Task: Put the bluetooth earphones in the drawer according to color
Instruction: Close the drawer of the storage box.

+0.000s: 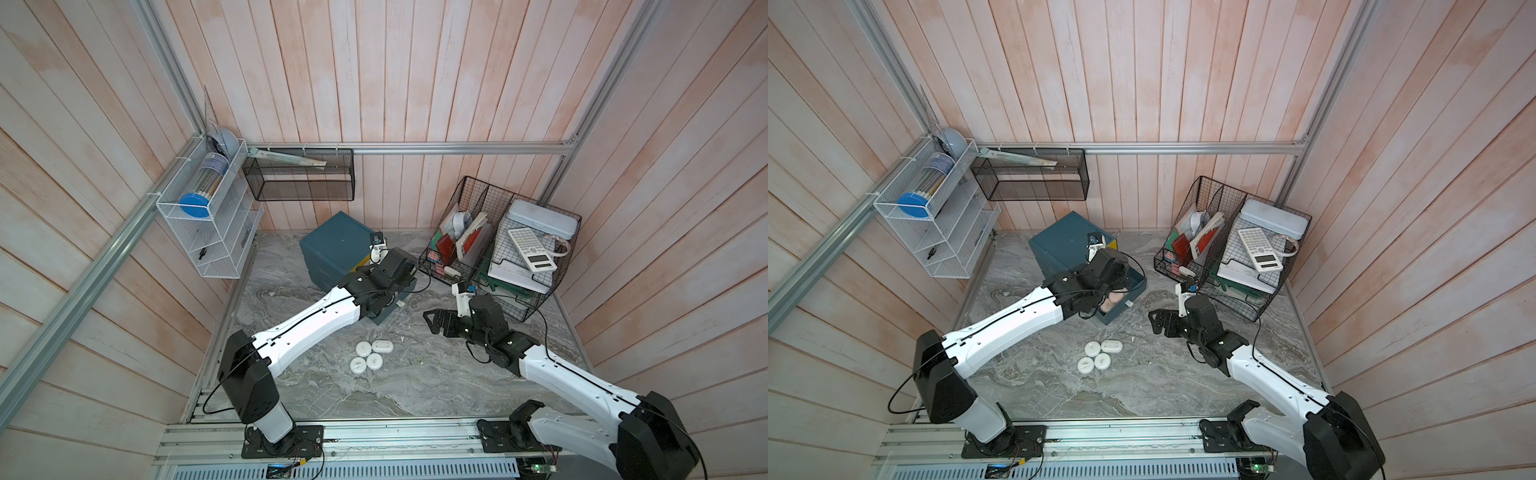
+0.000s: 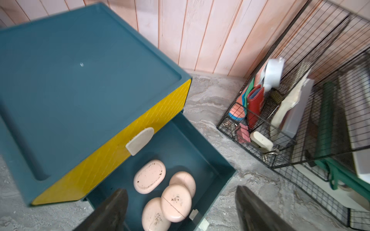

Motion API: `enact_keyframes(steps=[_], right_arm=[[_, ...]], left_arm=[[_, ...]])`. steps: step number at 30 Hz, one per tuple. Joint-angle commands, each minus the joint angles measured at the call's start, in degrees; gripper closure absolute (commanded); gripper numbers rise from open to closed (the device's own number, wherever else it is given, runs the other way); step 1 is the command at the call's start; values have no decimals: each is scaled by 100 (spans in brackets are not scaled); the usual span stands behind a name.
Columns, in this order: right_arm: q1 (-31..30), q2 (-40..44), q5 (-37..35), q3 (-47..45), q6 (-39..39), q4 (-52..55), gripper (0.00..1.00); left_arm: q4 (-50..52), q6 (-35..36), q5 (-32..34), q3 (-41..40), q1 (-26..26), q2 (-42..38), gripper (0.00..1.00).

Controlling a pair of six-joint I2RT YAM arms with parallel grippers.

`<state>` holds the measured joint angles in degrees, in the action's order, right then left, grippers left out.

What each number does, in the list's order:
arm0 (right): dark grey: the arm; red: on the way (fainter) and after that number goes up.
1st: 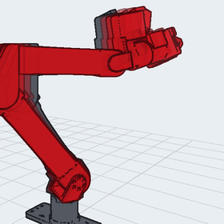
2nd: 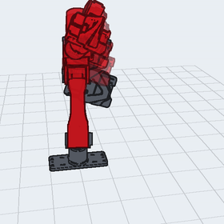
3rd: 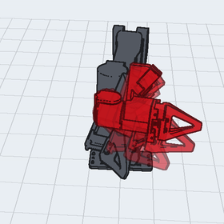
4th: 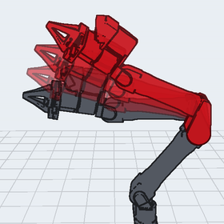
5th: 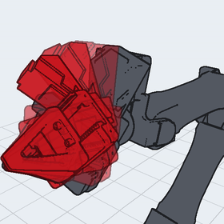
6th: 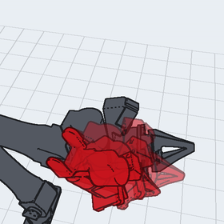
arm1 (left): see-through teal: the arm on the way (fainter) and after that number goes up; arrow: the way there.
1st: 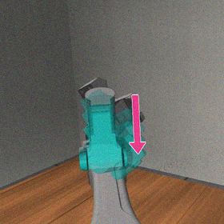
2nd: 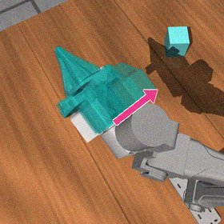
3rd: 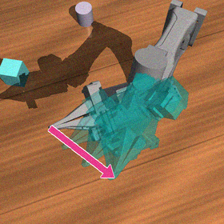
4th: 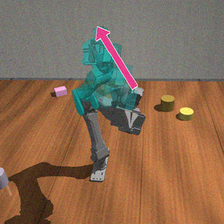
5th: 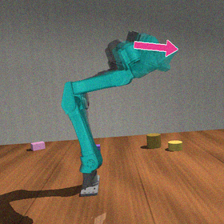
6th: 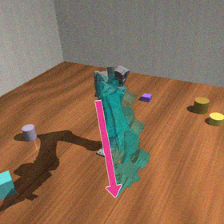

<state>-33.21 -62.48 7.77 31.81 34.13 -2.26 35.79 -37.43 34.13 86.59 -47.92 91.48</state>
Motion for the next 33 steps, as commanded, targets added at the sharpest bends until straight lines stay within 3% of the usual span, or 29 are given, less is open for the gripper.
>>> enact_keyframes(steps=[1, 10, 19, 24, 33], right_arm=[[25, -55, 240, -72, 76, -335, 2], [33, -240, 906, -156, -215, -952, 4], [43, -913, 1509, -50, -93, -1571, 28], [52, -1508, 1707, 310, 47, -1769, 31], [146, -2592, 2253, 935, 640, -2674, 43]], left_arm=[[-63, 375, 23, 85, 132, -489, 4], [117, 523, -837, -172, 1423, -1108, 0], [-154, 745, -2065, -446, 2850, -1142, 0], [-306, 800, -2529, -487, 3152, -713, 0], [-767, 834, -2418, -1180, 3259, -433, 0]])
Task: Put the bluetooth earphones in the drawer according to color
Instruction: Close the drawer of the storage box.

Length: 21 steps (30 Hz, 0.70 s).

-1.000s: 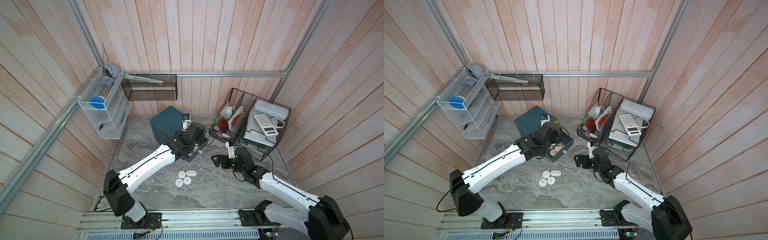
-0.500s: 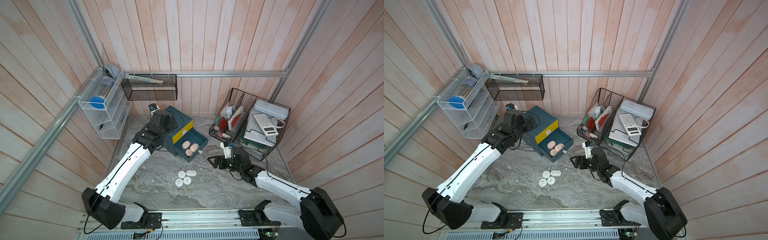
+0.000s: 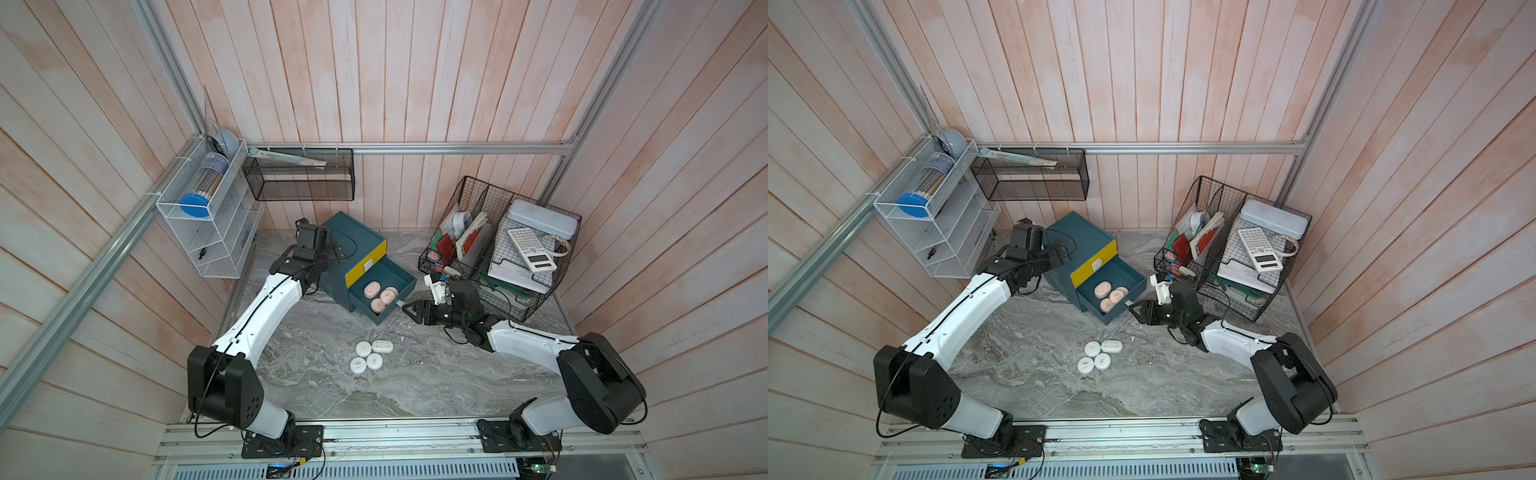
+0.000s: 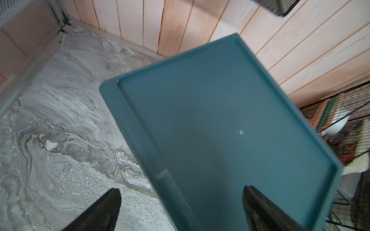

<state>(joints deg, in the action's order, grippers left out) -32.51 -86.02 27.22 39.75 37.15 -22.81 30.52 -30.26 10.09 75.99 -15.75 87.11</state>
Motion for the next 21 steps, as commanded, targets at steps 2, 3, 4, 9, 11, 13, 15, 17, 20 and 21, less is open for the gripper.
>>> enact_keyframes(steps=[2, 3, 4, 9, 11, 13, 15, 17, 20, 21], right_arm=[[100, -422, 419, 193, 555, -1008, 47], [96, -515, 462, 229, 650, -1170, 48], [105, -589, 491, 280, 736, -1288, 49], [104, -943, 650, 491, 1063, -1665, 51], [105, -1053, 695, 557, 1172, -1791, 52], [101, -1177, 749, 647, 1286, -1909, 52], [98, -1271, 782, 720, 1383, -2017, 55], [104, -1384, 819, 807, 1493, -2151, 56], [100, -1599, 870, 946, 1682, -2415, 59], [100, -1698, 881, 997, 1760, -2558, 60]], left_arm=[[-314, 141, -29, -275, 42, 2, 0], [-358, 136, -29, -346, 39, 3, 0], [-388, 150, -41, -412, 38, 16, 0], [-610, 135, -222, -745, 38, 117, 2], [-691, 118, -306, -848, 44, 142, 3], [-773, 104, -374, -937, 37, 149, 4], [-836, 87, -429, -1004, 39, 138, 4], [-871, 90, -470, -1040, 36, 139, 5], [-885, 86, -493, -1067, 32, 139, 5], [-896, 91, -503, -1088, 27, 139, 5]])
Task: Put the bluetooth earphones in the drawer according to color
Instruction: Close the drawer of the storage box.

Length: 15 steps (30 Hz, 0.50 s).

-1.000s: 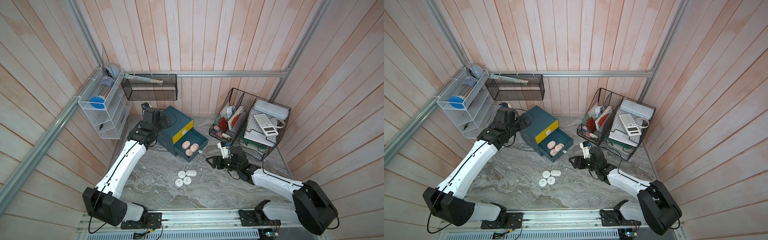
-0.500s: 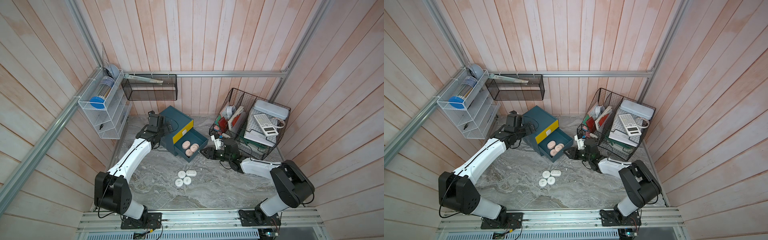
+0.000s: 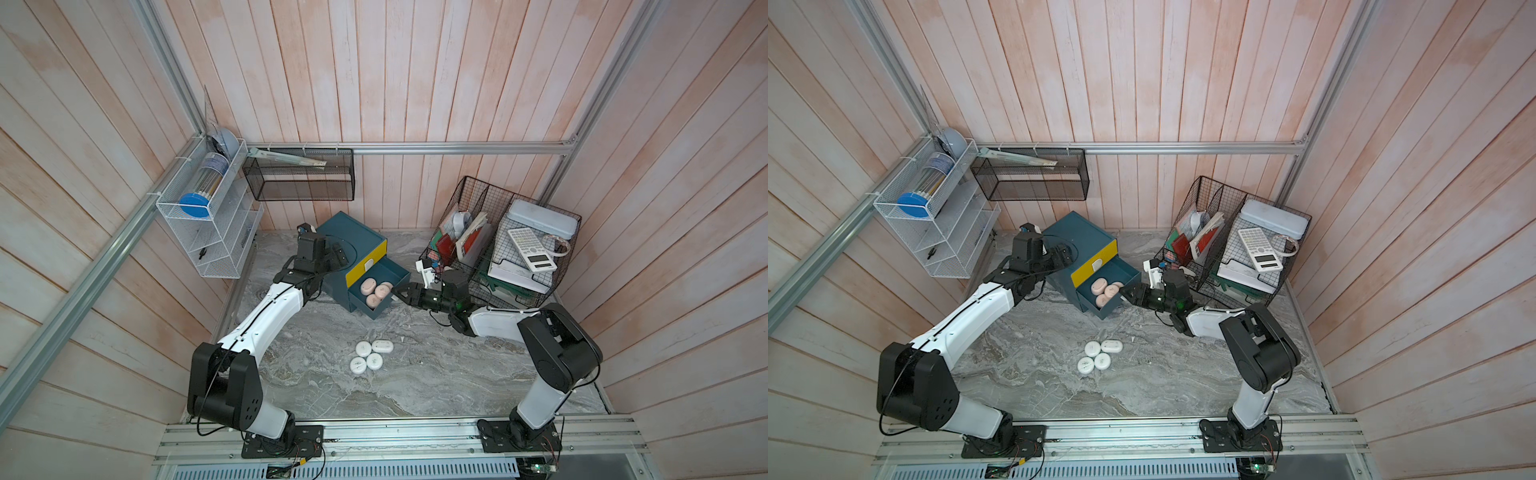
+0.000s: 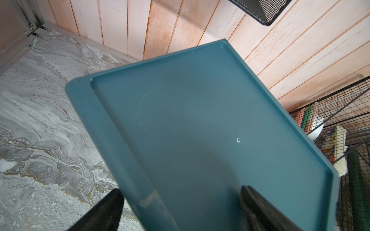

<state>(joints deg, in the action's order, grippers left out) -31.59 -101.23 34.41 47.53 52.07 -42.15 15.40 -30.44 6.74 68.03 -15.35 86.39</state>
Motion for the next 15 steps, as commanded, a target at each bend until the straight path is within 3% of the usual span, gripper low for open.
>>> enact_keyframes(steps=[1, 9, 15], right_arm=[[9, -281, 191, 266, 372, -809, 62], [13, -1132, 418, 1068, 1126, -1552, 66], [32, -749, 354, 814, 915, -1312, 66]], left_arm=[[614, 115, -182, -299, -13, 204, 5], [489, 143, -344, -347, -55, 187, 6], [57, 64, -440, -736, -57, -56, 6]])
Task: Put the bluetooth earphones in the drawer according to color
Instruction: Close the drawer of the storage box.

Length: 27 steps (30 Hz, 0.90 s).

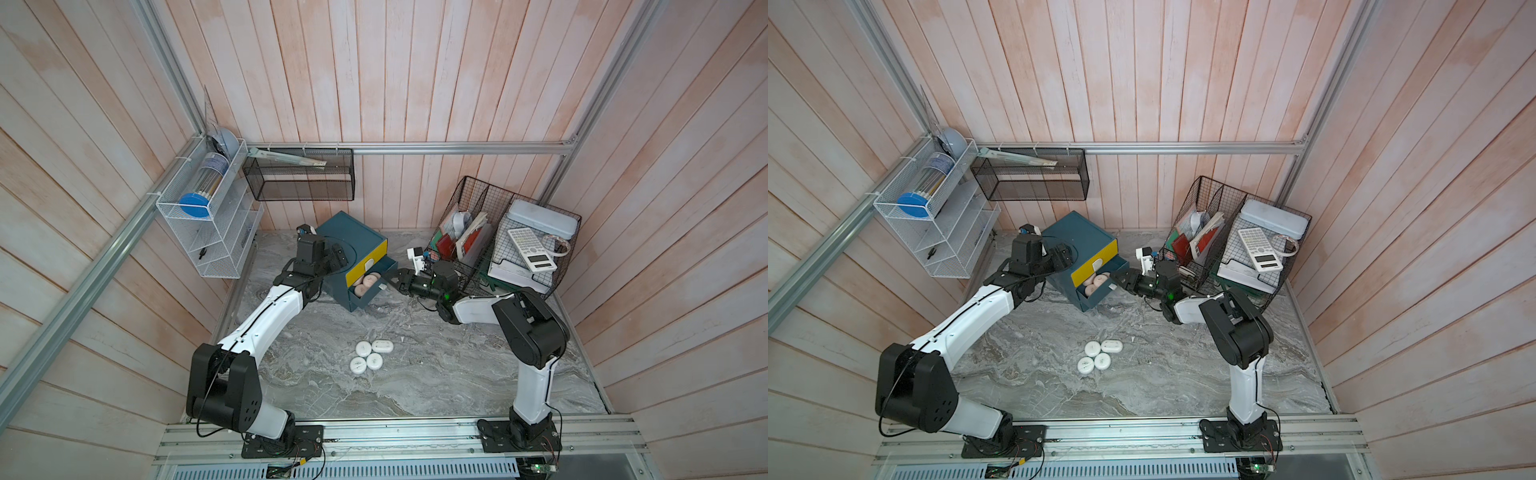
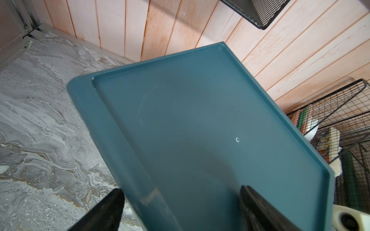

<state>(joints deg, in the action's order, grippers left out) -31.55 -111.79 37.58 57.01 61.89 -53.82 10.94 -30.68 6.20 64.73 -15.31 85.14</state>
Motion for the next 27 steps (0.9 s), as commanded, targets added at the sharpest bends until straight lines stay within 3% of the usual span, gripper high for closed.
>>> enact_keyframes(steps=[1, 6, 11, 27], right_arm=[[35, 416, -25, -226, -147, -68, 65], [79, 772, -272, -797, -508, 294, 64], [88, 446, -217, -805, -387, 190, 64], [-177, -1187, -20, 1200, 252, 182, 66]], left_arm=[[389, 50, -391, -491, -62, 10, 6], [-89, -75, -420, -848, -66, -68, 6], [-421, -86, -428, -1109, -65, -125, 6], [-822, 5, -603, -1420, -287, 178, 6]])
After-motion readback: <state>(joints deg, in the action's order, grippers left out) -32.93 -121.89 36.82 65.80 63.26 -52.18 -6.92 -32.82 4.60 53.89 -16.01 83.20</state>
